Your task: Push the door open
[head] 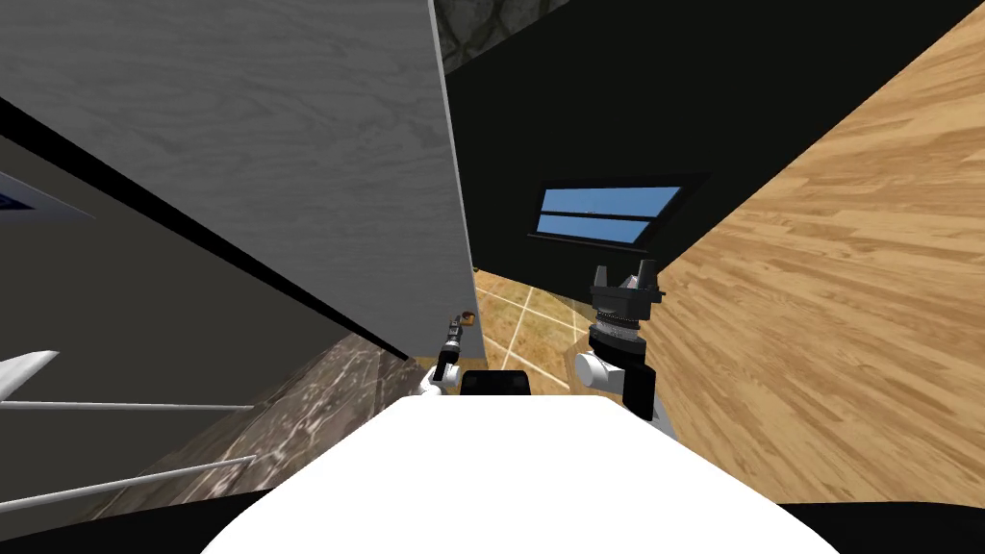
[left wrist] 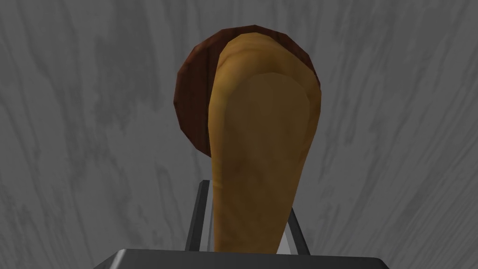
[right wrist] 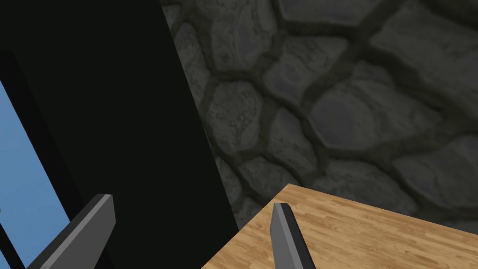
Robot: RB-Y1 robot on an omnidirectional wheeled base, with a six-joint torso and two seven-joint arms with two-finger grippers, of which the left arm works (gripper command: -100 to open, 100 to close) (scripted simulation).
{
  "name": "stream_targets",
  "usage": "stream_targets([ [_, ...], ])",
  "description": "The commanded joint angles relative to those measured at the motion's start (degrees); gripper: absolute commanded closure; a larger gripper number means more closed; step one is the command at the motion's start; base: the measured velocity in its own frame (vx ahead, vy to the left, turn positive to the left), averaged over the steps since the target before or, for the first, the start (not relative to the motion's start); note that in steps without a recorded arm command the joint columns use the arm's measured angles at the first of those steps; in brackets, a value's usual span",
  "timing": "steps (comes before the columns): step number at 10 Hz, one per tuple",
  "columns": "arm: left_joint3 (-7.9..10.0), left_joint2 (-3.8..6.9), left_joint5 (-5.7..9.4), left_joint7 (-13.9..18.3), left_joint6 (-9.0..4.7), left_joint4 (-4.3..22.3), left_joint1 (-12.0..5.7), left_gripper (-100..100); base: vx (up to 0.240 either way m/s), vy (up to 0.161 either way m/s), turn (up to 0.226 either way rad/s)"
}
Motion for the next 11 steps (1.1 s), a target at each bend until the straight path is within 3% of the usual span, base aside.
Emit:
stream_targets([
  [1,0.88,-0.75,0.27,-0.2,-0.26,0.3,-0.51,100,0.162,-0.111,0.057],
  [2,0.72,-0.23,0.23,-0.1,-0.07,0.2,-0.15,100,0.074,-0.042,0.041],
  [3,1.81,0.62,0.72,-0.4,-0.19,0.2,-0.3,100,0.117,-0.038,0.041],
  [9,4.22,1.94,1.87,-1.1,-0.32,0.5,-0.46,100,0.171,-0.054,0.037],
  [11,5.78,2.45,2.61,-1.6,-0.4,0.6,-0.57,100,0.168,-0.058,0.062],
])
